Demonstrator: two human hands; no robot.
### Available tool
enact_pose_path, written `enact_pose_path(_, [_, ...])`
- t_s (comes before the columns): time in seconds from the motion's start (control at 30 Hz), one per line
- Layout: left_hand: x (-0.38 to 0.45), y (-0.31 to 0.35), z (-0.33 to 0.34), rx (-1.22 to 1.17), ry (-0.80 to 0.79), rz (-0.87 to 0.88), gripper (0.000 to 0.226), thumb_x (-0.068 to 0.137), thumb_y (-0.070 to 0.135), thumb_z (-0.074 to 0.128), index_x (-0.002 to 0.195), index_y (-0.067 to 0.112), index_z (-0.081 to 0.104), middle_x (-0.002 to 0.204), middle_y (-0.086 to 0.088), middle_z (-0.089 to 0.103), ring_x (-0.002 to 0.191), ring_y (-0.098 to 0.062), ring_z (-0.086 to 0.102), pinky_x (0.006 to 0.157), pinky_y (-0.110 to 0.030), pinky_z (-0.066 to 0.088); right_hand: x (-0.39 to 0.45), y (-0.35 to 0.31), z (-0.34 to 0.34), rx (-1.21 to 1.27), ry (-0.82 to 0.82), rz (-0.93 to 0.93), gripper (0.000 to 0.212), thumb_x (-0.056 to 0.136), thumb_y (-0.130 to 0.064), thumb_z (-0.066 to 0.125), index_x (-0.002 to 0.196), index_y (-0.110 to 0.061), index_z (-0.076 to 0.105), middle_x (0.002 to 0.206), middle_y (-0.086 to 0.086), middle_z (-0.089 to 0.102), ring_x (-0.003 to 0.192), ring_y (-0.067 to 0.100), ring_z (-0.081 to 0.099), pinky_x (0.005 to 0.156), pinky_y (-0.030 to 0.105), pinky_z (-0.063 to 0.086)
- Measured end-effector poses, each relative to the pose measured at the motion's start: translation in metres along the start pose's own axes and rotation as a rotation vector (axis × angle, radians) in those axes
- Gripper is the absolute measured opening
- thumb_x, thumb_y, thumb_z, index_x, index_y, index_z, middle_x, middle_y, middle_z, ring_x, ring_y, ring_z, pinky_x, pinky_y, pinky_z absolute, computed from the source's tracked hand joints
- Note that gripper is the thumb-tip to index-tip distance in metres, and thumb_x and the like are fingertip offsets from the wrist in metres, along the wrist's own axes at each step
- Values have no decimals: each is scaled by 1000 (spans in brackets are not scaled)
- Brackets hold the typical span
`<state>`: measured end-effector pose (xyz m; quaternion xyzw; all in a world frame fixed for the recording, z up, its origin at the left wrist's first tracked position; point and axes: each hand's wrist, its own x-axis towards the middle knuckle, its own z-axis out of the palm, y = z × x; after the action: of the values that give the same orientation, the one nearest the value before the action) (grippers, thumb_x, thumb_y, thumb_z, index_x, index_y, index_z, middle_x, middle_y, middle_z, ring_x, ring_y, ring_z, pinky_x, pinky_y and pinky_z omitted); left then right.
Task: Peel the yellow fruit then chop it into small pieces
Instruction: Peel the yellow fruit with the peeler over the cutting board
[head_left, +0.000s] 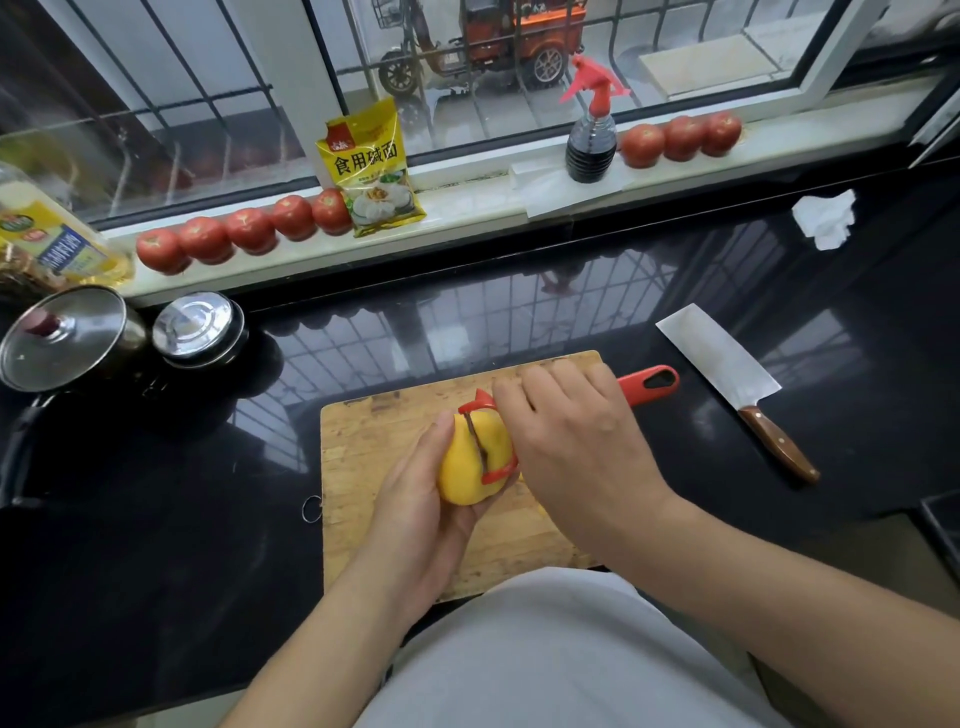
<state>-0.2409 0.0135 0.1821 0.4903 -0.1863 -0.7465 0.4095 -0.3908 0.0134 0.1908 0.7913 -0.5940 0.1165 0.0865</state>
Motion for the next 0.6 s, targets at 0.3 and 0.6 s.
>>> enact_pose_path(0.3, [-5,10,-6,269,-62,99,53,98,49,64,129,6,64,124,-23,70,112,-33,68,105,-59,52,1,3,0,-8,27,-59,34,103,-9,23,98,-11,56,78,8,51,71,25,42,69,43,41])
enact_pose_path(0.6, [-6,-3,-2,289,85,298,50,84,57,69,116,19,70,107,-6,75,101,-31,71,103,-65,50,-7,6,23,-49,-56,125,20,90,0,41,82,-15,52,71,5,45,65,25,40,62,38,28])
